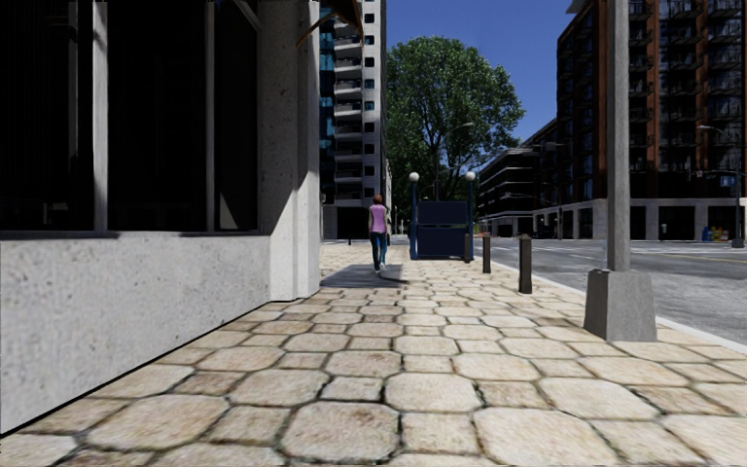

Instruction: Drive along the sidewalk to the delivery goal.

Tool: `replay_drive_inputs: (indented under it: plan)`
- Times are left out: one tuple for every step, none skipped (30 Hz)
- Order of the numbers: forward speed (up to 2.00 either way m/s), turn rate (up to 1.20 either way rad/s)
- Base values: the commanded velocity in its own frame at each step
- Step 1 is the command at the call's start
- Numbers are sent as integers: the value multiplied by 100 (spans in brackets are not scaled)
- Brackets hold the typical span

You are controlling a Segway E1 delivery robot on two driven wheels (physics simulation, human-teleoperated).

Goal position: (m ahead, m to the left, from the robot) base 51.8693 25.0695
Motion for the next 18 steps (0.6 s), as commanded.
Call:
replay_drive_inputs:
  plan:
    - [195, 0]
    - [195, 0]
    - [195, 0]
    - [195, 0]
    - [195, 0]
    - [195, 0]
    - [195, 0]
    - [195, -32]
    - [195, -59]
    - [195, -86]
    - [195, -86]
    - [195, -99]
    - [195, -102]
    - [195, -18]
    - [195, -4]
    - [195, -4]
    - [195, -2]
    - [195, -1]
